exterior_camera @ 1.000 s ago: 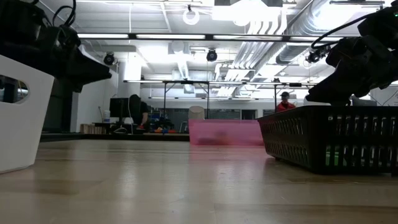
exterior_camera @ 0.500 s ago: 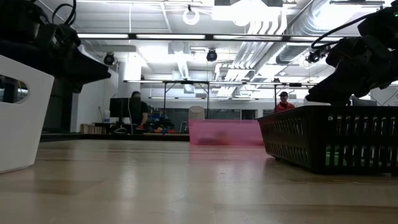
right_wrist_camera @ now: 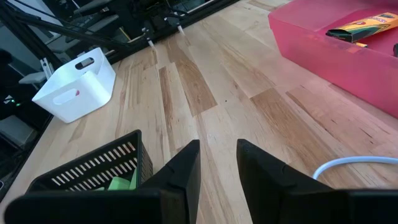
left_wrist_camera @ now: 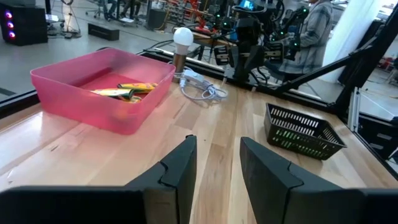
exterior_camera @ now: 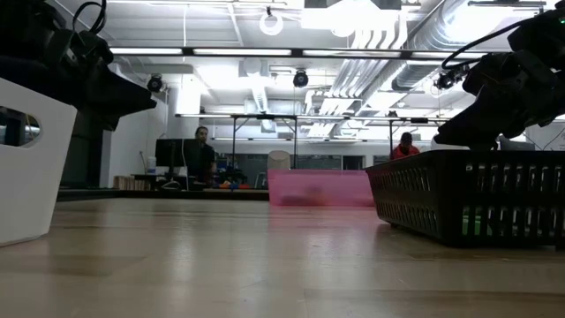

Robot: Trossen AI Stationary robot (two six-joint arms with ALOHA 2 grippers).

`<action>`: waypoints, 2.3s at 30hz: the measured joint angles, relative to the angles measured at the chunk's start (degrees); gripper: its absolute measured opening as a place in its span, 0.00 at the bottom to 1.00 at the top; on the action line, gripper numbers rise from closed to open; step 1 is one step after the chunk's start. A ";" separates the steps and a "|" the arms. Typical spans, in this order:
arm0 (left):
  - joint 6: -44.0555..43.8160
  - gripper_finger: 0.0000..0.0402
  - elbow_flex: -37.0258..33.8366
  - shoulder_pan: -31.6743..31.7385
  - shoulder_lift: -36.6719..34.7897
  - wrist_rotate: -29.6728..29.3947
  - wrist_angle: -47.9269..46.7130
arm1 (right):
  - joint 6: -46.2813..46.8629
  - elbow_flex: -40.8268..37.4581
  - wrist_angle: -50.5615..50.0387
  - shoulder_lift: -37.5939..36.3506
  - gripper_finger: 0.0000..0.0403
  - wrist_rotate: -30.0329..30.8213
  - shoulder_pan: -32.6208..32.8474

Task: Pick & Place School Supplies
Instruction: Return to home position

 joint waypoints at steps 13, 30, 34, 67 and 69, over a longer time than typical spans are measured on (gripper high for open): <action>0.48 0.30 -0.02 0.02 0.00 0.04 2.23 | 0.01 0.00 0.00 0.00 0.23 0.00 0.00; 0.52 0.30 0.00 0.04 0.00 -0.04 2.71 | 0.00 0.00 0.00 0.00 0.23 0.00 0.00; 0.52 0.30 0.00 0.04 0.00 -0.07 2.71 | 0.00 0.00 0.00 0.00 0.23 -0.01 0.00; 0.52 0.30 0.00 0.04 0.00 -0.09 2.73 | 0.00 0.00 0.00 0.00 0.23 0.00 0.00; 0.52 0.30 0.00 0.05 0.00 -0.09 2.73 | 0.00 0.00 0.00 0.00 0.23 0.00 0.00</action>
